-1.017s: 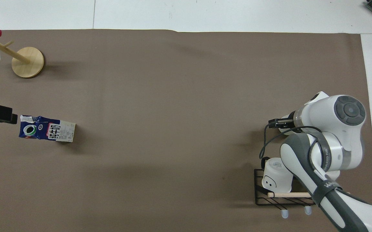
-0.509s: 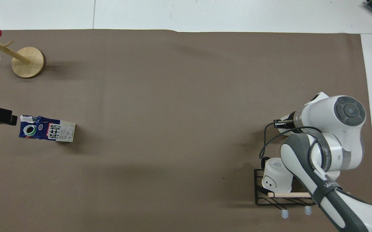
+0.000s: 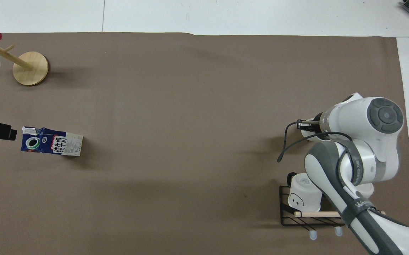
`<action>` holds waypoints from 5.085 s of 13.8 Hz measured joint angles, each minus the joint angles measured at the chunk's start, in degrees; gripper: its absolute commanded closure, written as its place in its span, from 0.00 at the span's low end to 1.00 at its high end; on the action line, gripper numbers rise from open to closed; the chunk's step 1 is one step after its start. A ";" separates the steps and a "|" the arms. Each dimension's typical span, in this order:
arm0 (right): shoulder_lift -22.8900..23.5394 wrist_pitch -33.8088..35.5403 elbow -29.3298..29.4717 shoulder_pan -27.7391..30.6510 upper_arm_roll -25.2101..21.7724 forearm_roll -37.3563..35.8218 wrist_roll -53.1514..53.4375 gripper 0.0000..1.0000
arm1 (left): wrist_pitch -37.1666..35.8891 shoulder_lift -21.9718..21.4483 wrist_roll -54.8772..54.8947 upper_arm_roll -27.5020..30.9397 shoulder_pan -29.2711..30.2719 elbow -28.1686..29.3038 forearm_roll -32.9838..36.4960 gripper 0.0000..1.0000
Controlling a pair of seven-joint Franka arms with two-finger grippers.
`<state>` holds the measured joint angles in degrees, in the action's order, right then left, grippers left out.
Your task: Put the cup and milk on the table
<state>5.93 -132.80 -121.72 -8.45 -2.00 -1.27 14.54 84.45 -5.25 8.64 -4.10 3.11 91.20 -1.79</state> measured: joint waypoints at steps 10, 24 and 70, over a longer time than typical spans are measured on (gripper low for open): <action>2.33 11.68 13.63 -15.49 0.20 -0.09 22.16 1.00 | 11.52 -3.54 -1.04 0.05 0.00 13.23 0.63 0.00; 15.63 5.25 21.48 -31.06 0.22 -0.10 43.21 1.00 | 34.10 -3.99 -0.91 0.47 1.89 31.17 1.32 0.00; 12.67 5.02 21.16 -28.38 -1.48 -3.20 41.35 0.00 | 20.79 -1.69 -10.31 -1.10 -1.71 21.59 -1.41 0.53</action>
<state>18.60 -127.77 -100.57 -36.82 -3.48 -4.47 55.90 105.24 -6.94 -1.67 -5.19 1.40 112.79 -3.21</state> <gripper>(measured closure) 0.000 0.533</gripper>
